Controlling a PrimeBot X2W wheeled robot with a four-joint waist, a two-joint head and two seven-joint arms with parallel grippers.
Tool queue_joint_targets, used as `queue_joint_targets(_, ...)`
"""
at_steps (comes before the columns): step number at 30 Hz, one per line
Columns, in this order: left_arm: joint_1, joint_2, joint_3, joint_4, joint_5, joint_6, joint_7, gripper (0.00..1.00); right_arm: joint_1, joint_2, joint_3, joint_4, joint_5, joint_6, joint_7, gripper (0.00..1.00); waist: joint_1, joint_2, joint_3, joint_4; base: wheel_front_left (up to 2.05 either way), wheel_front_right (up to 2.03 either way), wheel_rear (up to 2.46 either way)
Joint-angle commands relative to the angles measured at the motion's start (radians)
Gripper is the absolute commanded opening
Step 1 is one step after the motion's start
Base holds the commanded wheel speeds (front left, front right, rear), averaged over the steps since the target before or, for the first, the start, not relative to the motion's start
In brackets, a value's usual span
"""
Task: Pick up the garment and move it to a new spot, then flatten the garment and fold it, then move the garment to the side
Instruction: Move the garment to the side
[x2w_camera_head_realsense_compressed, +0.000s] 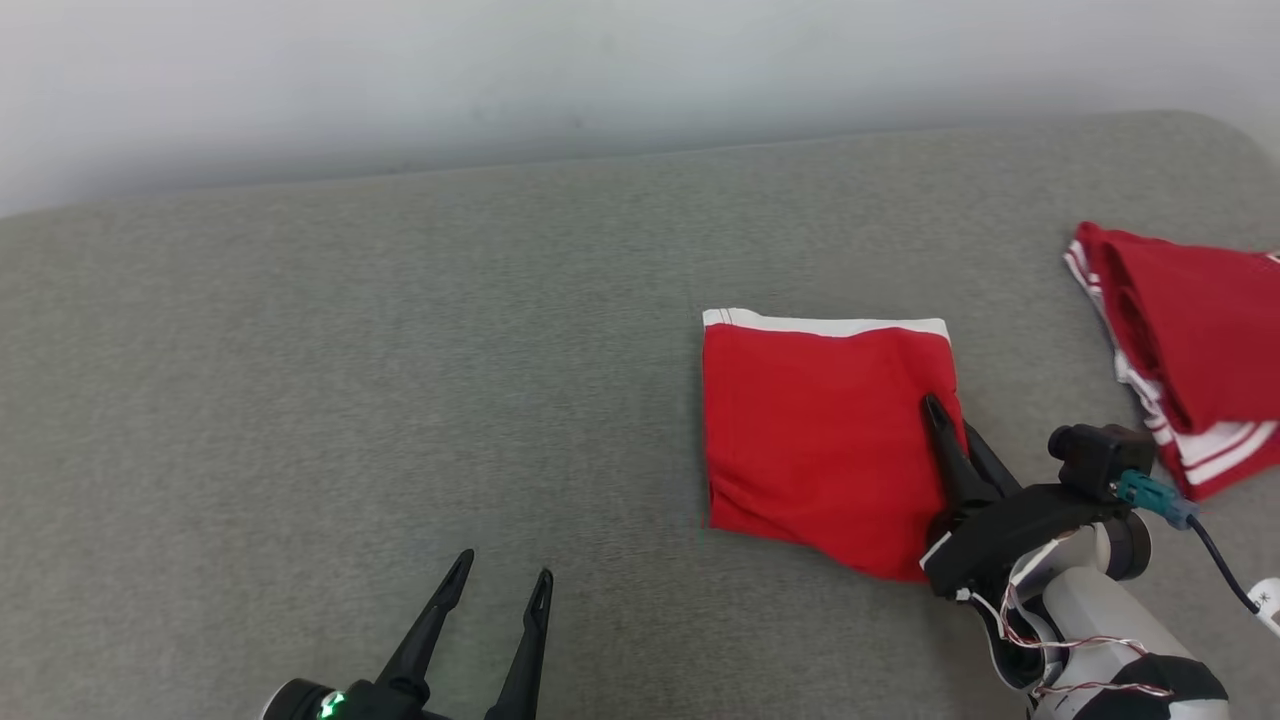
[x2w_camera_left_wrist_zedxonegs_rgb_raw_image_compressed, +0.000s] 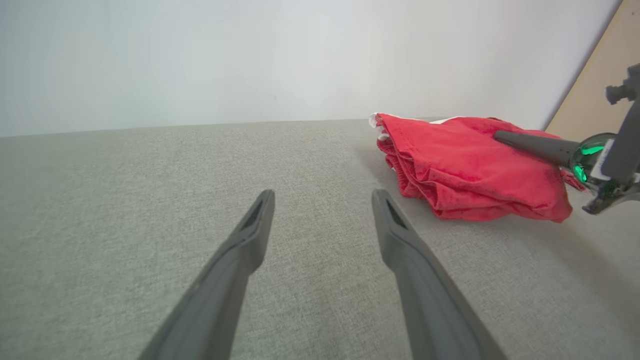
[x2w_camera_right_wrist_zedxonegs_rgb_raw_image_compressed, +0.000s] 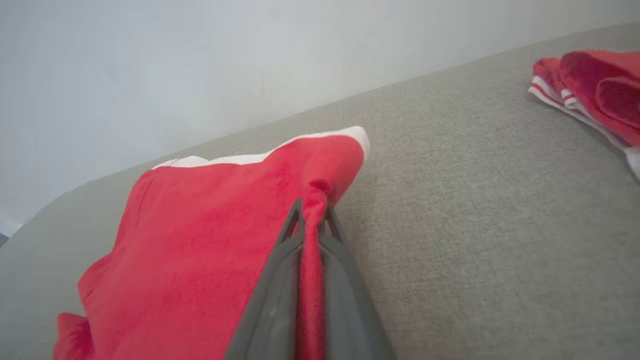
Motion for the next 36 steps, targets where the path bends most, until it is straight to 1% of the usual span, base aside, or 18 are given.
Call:
queue_joint_targets(1,-0.010,0.001,0.004,-0.001,0.008,-0.003,-0.005,1.00,0.012,-0.002,-0.005,-0.007,-0.009,0.000,-0.001,0.00,0.0000,-0.0001,0.001,-0.058,0.00,0.00,0.00)
queue_joint_targets(9,-0.006,0.008,0.018,-0.004,0.025,-0.016,-0.005,1.00,0.058,0.017,-0.068,-0.049,-0.073,0.000,-0.001,0.00,0.0000,-0.0001,0.007,-0.176,0.00,0.00,0.00)
queue_joint_targets(12,-0.008,0.012,0.021,-0.001,0.029,-0.022,-0.005,1.00,0.071,0.029,-0.072,-0.060,-0.090,0.000,-0.001,0.00,0.0000,-0.0001,0.010,-0.222,0.00,0.00,0.00)
queue_joint_targets(16,-0.013,0.012,0.017,0.003,0.038,-0.027,-0.005,1.00,0.084,0.032,-0.081,-0.070,-0.102,0.000,-0.001,0.00,0.0000,-0.0001,0.007,-0.267,0.00,0.00,0.00)
queue_joint_targets(18,-0.014,0.012,0.013,0.004,0.039,-0.031,-0.005,1.00,0.091,0.029,-0.085,-0.072,-0.104,0.000,-0.001,0.00,0.0000,-0.0001,0.005,-0.278,0.00,0.00,0.00)
queue_joint_targets(21,-0.025,0.011,0.004,0.003,0.043,-0.035,-0.005,1.00,0.091,0.012,-0.093,-0.076,-0.113,0.000,-0.001,0.00,0.0000,-0.0001,0.016,-0.277,0.00,0.00,0.00)
queue_joint_targets(24,-0.049,0.013,-0.006,-0.004,0.047,-0.043,-0.005,1.00,0.062,-0.016,-0.090,-0.081,-0.127,0.000,-0.001,0.00,0.0000,-0.0001,0.038,-0.261,0.00,0.00,0.00)
queue_joint_targets(30,-0.104,0.018,-0.025,-0.033,0.063,-0.058,-0.005,1.00,-0.030,-0.121,-0.038,-0.097,-0.170,0.000,-0.001,0.00,0.0000,-0.0001,0.107,-0.205,0.00,0.00,0.00)
queue_joint_targets(31,-0.104,0.018,-0.025,-0.033,0.063,-0.058,-0.005,1.00,-0.030,-0.121,-0.038,-0.097,-0.170,0.000,-0.001,0.00,0.0000,-0.0001,0.107,-0.205,0.00,0.00,0.00)
queue_joint_targets(36,-0.147,0.018,-0.041,-0.063,0.072,-0.061,-0.005,1.00,-0.134,-0.212,-0.007,-0.118,-0.187,0.000,-0.001,0.00,0.0000,-0.0001,0.176,-0.162,0.00,0.00,0.00)
